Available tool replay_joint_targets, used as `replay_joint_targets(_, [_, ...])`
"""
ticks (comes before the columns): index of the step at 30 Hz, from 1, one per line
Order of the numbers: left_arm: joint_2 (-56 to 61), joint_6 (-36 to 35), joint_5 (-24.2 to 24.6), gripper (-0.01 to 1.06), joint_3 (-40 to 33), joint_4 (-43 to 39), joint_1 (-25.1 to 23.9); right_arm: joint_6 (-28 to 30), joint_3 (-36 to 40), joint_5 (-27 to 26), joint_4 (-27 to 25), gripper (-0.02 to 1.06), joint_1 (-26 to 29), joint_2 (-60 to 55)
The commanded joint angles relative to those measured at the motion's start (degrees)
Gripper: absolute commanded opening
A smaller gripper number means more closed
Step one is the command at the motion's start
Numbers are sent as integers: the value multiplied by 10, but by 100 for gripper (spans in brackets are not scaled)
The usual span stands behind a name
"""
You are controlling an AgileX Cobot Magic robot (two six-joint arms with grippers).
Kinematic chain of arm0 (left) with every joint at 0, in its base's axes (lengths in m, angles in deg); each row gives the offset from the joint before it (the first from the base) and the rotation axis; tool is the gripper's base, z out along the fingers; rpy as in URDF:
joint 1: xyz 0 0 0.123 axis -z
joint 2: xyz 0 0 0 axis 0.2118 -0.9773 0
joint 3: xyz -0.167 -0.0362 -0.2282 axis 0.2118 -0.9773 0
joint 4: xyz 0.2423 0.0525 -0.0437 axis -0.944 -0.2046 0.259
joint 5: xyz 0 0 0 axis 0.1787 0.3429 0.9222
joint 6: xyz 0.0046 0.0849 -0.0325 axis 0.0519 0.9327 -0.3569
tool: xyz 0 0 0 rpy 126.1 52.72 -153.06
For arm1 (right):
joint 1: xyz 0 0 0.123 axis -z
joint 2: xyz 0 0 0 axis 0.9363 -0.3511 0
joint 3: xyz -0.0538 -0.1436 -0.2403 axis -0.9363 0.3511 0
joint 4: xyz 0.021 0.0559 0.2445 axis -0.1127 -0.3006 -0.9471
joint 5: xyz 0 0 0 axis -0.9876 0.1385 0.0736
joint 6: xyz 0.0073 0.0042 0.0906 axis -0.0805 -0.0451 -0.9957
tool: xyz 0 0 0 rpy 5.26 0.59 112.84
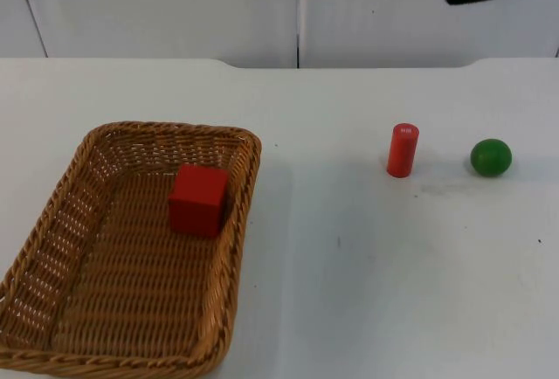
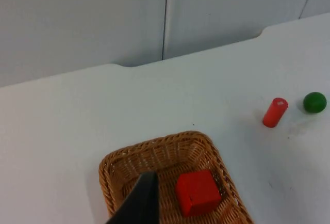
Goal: Pick up the basket with the left hand and place the object to the left of the red cylinder into the basket with the right hand.
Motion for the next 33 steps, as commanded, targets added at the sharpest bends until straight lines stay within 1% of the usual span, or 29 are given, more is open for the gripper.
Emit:
replay_joint_targets(1, [15, 1, 12, 105, -4, -1, 4, -1, 20, -20, -4, 105, 2, 22])
replay_joint_targets(3, [22, 1, 18, 105, -4, -1, 4, -1, 28, -20, -4, 105, 2, 32])
replay_joint_targets(5, [42, 1, 32, 105, -8, -5, 4, -2, 53, -22, -4, 105, 2, 58])
replay_joint_targets(7, [62, 1, 25, 105, -31, -5, 4, -2, 70, -32, -4, 105, 2, 78])
replay_joint_targets(8, [62, 1, 25, 105, -31, -5, 4, -2, 70, -32, -4, 105, 2, 78])
replay_joint_targets(11, [99, 1, 20, 105, -79, -5, 4, -2, 91, -46, -4, 105, 2, 106])
replay_joint_targets(12, [99, 1, 20, 105, -79, -5, 4, -2, 91, -46, -4, 105, 2, 106])
replay_joint_targets(15, [141, 1, 21, 105, -121, -17, 4, -2, 108, -50, -4, 105, 2, 127])
replay_joint_targets(17, [156, 1, 24, 105, -128, -24, 4, -2, 115, -51, -4, 105, 2, 133])
replay_joint_targets(19, [193, -2, 29, 105, -139, -48, 4, -2, 126, -56, -6, 105, 2, 143])
replay_joint_targets(22, [242, -37, 38, 105, -154, -69, 4, -6, 143, -70, -6, 105, 2, 154])
replay_joint_targets(23, [242, -37, 38, 105, -154, -69, 4, -6, 143, -70, -6, 105, 2, 154])
replay_joint_targets(26, [275, -59, 57, 105, -164, -83, 4, -10, 150, -73, -6, 105, 2, 160])
replay_joint_targets(29, [314, -100, 81, 105, -165, -141, 4, -17, 151, -71, -2, 105, 2, 160])
replay_joint_targets(30, [330, -115, 82, 105, -168, -166, 4, -17, 151, -70, 3, 105, 2, 160])
replay_joint_targets(31, [330, -115, 82, 105, -168, -166, 4, -17, 151, -70, 3, 105, 2, 160])
replay_joint_targets(33, [357, -159, 85, 105, -176, -201, 4, -17, 151, -67, 3, 105, 2, 160])
